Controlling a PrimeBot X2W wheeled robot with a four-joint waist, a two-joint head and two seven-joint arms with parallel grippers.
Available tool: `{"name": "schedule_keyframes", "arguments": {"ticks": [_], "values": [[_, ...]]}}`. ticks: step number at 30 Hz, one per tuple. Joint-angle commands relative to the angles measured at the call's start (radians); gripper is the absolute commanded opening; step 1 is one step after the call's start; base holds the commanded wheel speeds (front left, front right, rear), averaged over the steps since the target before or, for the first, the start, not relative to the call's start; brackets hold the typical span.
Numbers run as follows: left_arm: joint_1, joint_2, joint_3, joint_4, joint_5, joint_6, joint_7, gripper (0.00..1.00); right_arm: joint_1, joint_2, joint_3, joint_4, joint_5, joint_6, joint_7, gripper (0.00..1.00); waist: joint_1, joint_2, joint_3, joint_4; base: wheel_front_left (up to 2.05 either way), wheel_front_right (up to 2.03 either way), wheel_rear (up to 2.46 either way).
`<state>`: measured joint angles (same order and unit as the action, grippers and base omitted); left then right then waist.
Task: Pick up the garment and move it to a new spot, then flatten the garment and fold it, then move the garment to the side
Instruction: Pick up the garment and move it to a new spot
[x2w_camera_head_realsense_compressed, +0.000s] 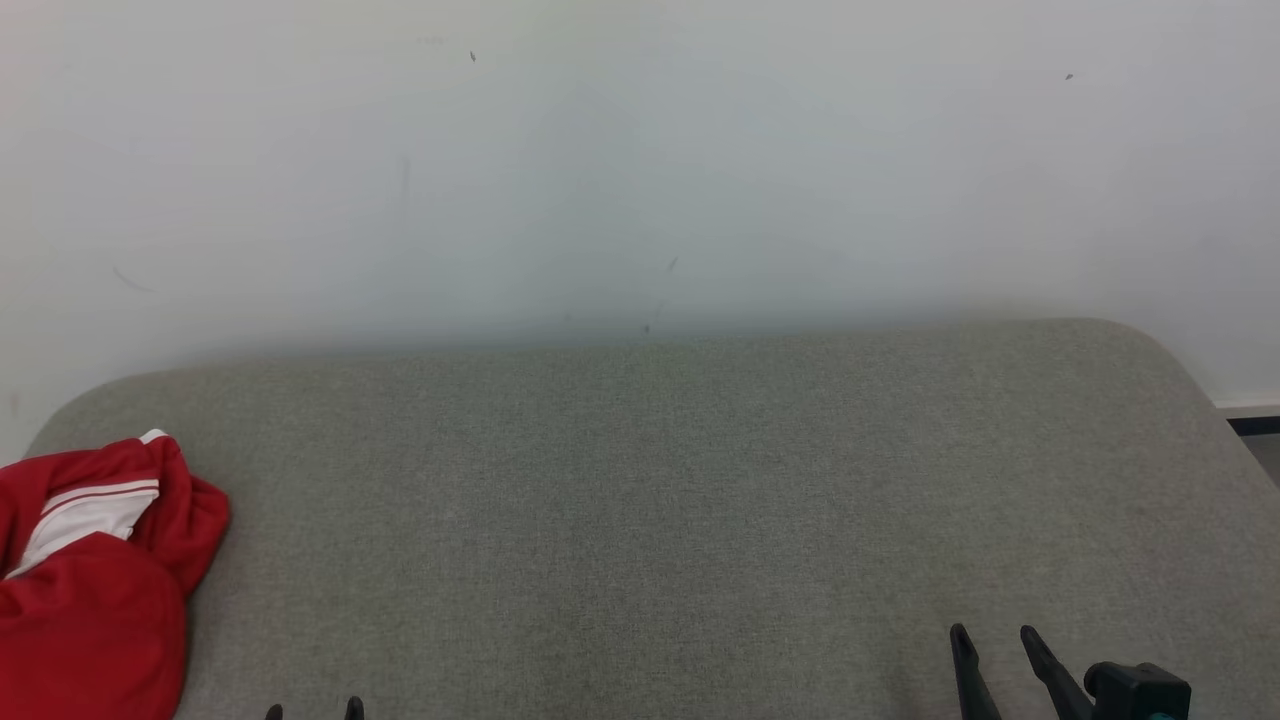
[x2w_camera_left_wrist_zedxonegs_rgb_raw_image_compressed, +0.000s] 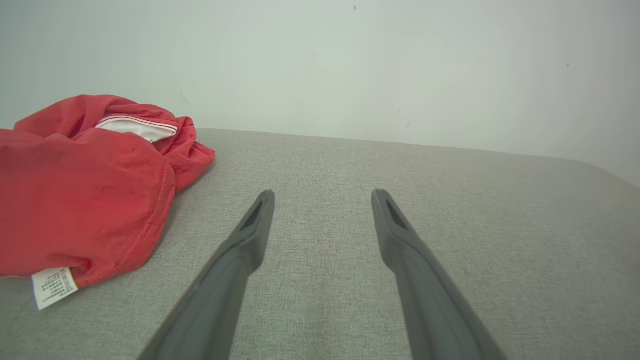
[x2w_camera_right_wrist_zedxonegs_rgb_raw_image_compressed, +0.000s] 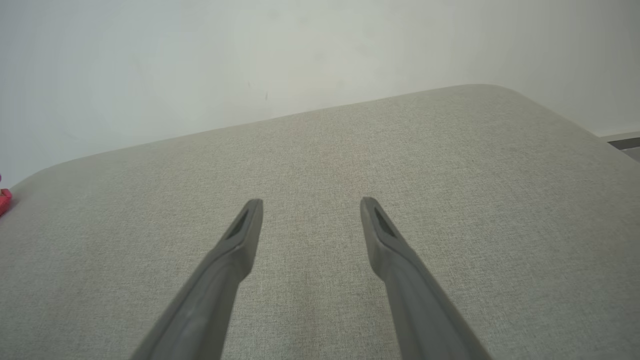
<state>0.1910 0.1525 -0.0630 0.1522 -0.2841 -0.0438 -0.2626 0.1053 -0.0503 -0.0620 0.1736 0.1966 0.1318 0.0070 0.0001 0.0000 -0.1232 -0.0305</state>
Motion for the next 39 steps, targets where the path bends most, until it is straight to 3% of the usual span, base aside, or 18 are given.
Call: {"name": "schedule_keyframes", "arguments": {"ticks": [1, 11, 17, 23, 34, 39], "values": [[0.015, -0.003, 0.002, -0.005, 0.008, 0.003, -0.004, 1.0, 0.002, 0.0, 0.004, 0.001, 0.008, -0.002, -0.009, 1.0, -0.0001, 0.0, 0.0, 0.001, 0.0, 0.0, 0.0], [0.026, 0.004, -0.005, -0.019, 0.01, 0.01, -0.003, 1.0, 0.006, 0.0, 0.009, 0.007, 0.014, -0.002, -0.016, 1.0, -0.0001, 0.0, 0.003, 0.019, 0.0, 0.0, 0.0], [0.035, 0.012, -0.008, -0.031, 0.005, 0.016, 0.017, 1.0, 0.014, 0.0, 0.024, 0.014, 0.021, -0.002, -0.014, 1.0, -0.0001, 0.0, -0.004, 0.07, 0.0, 0.0, 0.0], [0.051, 0.029, -0.003, -0.056, 0.007, 0.029, 0.037, 1.0, 0.02, 0.0, 0.037, 0.023, 0.031, -0.002, -0.018, 1.0, -0.0001, 0.0, -0.022, 0.166, 0.0, 0.0, 0.0], [0.08, 0.066, -0.004, -0.121, 0.018, 0.048, 0.096, 1.0, 0.021, 0.0, 0.083, 0.067, 0.083, -0.002, -0.058, 1.0, -0.0001, 0.0, -0.042, 0.4, 0.0, 0.0, 0.0], [0.097, 0.069, 0.012, -0.147, 0.01, 0.063, 0.097, 1.0, -0.016, 0.0, 0.117, 0.079, 0.088, -0.002, -0.062, 1.0, -0.0001, 0.0, -0.016, 0.444, 0.0, 0.0, 0.0]]}}
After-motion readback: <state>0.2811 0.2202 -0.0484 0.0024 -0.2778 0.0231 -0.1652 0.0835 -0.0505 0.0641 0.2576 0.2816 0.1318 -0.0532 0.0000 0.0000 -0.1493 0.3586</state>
